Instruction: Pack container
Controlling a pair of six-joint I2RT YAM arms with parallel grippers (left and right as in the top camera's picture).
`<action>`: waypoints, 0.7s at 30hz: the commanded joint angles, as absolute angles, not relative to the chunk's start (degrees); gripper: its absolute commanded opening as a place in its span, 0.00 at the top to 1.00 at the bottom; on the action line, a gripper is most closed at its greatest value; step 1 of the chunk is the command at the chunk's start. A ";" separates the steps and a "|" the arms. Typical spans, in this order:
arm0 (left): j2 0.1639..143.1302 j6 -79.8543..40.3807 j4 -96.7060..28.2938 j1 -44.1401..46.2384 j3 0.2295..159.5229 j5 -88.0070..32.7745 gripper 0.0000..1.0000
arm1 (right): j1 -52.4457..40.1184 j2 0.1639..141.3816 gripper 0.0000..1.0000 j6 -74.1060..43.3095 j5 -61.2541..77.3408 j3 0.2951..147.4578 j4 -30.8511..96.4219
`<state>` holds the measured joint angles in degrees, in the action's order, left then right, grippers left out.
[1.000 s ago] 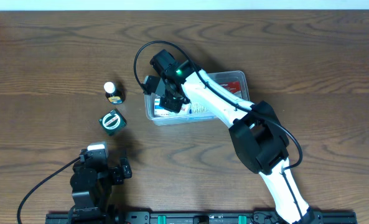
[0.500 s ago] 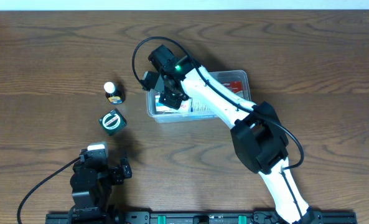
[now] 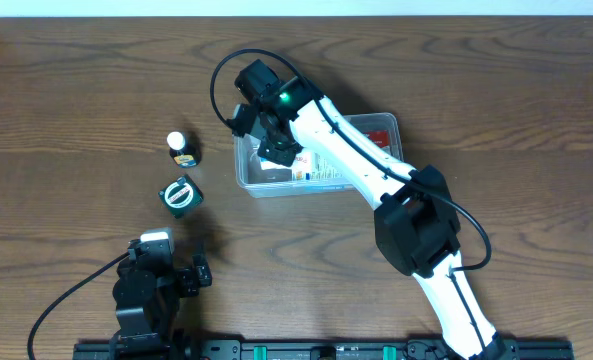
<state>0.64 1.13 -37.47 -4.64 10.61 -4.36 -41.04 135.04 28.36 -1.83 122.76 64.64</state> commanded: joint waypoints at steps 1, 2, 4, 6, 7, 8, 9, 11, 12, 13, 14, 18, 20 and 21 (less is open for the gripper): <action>0.49 1.26 -37.47 -4.58 10.72 -4.78 0.02 | -39.75 135.63 0.99 28.69 -3.18 123.81 65.84; 0.49 1.26 -37.47 -4.58 10.72 -4.75 0.02 | -39.22 135.63 0.99 28.47 -1.96 123.81 66.30; 0.49 1.26 -37.47 -4.58 10.72 -4.78 0.02 | -38.26 135.63 0.99 28.32 0.49 123.81 67.07; 0.49 1.26 -37.47 -4.58 10.72 -4.78 0.02 | -37.26 135.63 0.98 28.32 3.38 123.81 67.75; 0.49 1.26 -37.47 -4.58 10.72 -4.78 0.02 | -36.60 135.63 0.99 28.32 5.02 123.81 68.05; 0.49 1.26 -37.47 -4.58 10.72 -4.78 0.02 | -35.92 135.63 0.99 28.34 6.70 123.81 68.36; 0.49 1.26 -37.47 -4.58 10.72 -4.78 0.02 | -35.33 135.63 0.99 28.32 8.08 123.81 68.58; 0.49 1.26 -37.47 -4.58 10.72 -4.78 0.02 | -33.89 135.63 0.99 28.32 11.40 123.81 68.97; 0.49 1.26 -37.47 -4.58 10.72 -4.78 0.02 | -33.26 135.63 0.99 28.34 13.04 123.81 69.14; 0.49 1.26 -37.47 -4.58 10.72 -4.78 0.02 | -32.49 135.63 0.99 28.34 14.85 123.81 69.45; 0.49 1.26 -37.47 -4.58 10.72 -4.78 0.02 | -31.79 135.63 0.99 28.34 16.16 123.81 69.71; 0.49 1.26 -37.47 -4.58 10.72 -4.78 0.02 | -29.76 135.63 0.98 29.56 17.08 123.81 71.00; 0.49 1.26 -37.47 -4.58 10.72 -4.75 0.02 | -29.17 135.63 0.99 31.88 17.43 123.81 71.81; 0.49 1.26 -37.47 -4.58 10.72 -4.78 0.02 | -28.93 135.63 0.99 33.19 17.45 123.81 72.31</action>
<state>0.64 1.13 -37.47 -4.67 10.61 -4.36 -29.58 135.06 29.65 14.55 122.76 71.59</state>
